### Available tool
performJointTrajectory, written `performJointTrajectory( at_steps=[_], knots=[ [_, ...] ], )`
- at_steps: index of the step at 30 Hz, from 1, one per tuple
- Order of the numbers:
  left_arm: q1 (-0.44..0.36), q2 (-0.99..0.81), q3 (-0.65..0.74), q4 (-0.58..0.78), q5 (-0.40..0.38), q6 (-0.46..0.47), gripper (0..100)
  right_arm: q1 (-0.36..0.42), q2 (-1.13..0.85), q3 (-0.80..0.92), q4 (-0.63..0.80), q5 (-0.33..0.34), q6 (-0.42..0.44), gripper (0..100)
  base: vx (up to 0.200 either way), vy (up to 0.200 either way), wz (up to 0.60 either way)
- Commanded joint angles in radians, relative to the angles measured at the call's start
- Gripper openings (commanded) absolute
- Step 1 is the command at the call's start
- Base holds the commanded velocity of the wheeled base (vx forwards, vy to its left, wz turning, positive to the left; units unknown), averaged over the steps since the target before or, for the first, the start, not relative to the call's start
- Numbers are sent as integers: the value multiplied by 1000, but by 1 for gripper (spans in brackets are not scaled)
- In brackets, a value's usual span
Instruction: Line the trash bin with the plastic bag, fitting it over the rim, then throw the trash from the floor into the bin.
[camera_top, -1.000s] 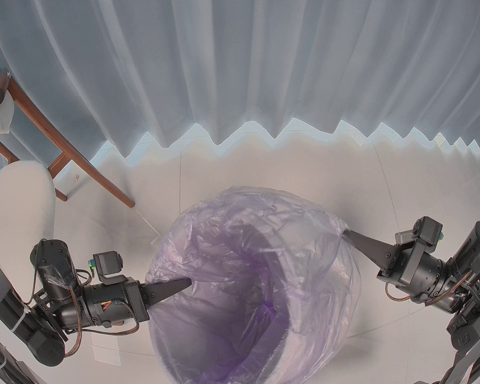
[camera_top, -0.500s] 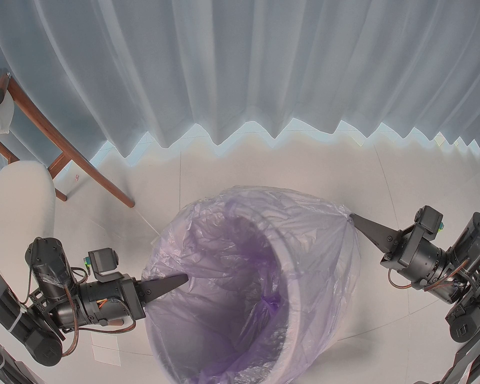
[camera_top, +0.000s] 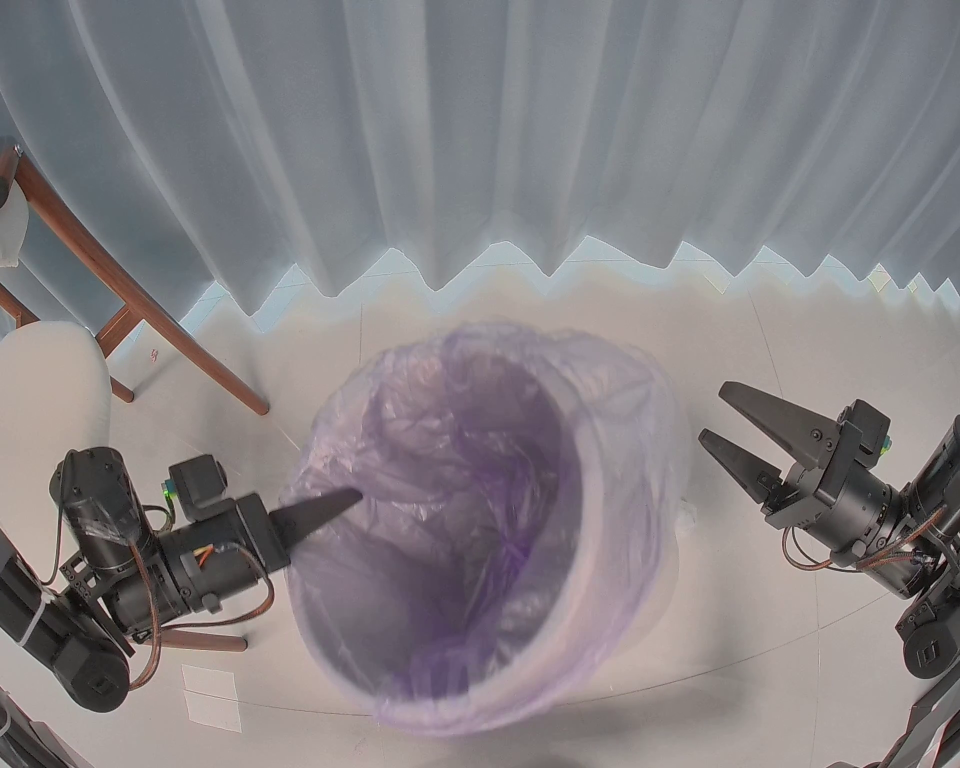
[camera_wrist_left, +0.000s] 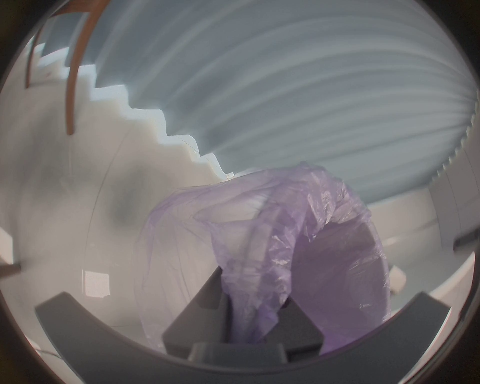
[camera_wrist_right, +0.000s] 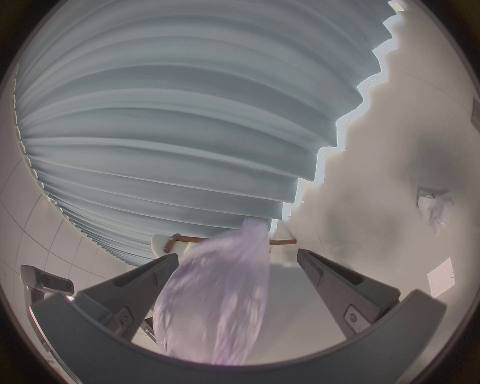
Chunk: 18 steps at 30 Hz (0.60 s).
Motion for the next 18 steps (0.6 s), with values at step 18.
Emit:
performJointTrajectory(
  at_steps=[18],
  knots=[
    [-127,207,-236,-152,339,-329,0,183,22,69,-15,30,65,100,0,0,0]
  ],
)
